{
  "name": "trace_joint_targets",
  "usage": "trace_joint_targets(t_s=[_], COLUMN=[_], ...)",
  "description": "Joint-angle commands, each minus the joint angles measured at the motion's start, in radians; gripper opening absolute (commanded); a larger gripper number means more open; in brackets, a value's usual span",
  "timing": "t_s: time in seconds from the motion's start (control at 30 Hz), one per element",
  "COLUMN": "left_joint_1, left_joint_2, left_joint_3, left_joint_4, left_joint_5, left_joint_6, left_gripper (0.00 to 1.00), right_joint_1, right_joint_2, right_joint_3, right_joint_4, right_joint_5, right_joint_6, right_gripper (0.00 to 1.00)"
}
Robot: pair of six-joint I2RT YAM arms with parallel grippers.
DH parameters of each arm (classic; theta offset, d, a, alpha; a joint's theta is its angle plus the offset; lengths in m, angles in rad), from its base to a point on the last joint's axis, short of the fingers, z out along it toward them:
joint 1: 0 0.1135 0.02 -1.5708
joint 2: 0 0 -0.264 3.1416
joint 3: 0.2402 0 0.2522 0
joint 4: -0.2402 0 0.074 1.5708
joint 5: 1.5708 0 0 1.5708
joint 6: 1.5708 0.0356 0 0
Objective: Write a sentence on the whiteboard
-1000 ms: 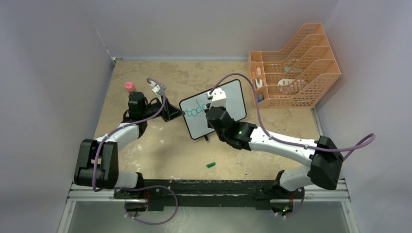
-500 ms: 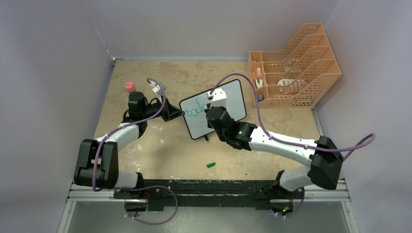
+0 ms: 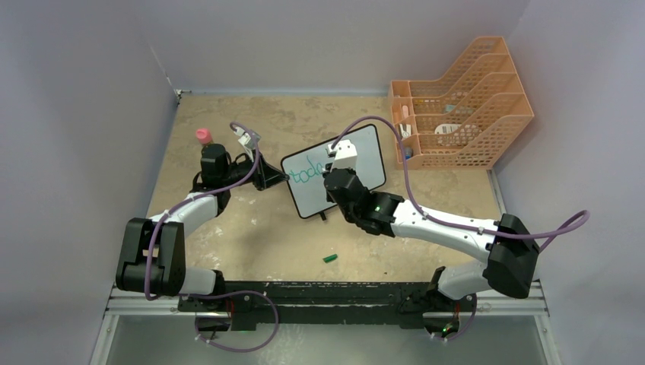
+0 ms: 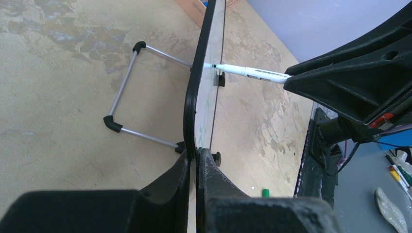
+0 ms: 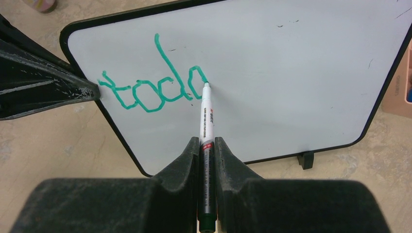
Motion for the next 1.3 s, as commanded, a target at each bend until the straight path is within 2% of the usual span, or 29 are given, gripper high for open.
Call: trace_joint_targets(t_s=[0.0,1.27], left_joint_1=[-0.008,-0.007], left_joint_2=[-0.023,-0.03], left_joint_3=[0.028,0.028], left_joint_4=[0.012,0.008], left_joint_5=[0.01,0.011], left_joint_6=[0.049,0.051], left_gripper=[0.0,0.0], right_joint_1=[-0.009,-0.009], right_joint_2=[-0.034,-0.031], right_joint_3=[-0.015,-0.026], right_joint_4=[-0.012,-0.046], right_joint_5=[0.005,0.061], right_joint_6=[0.017,0.039], right_gripper=[0.0,0.0])
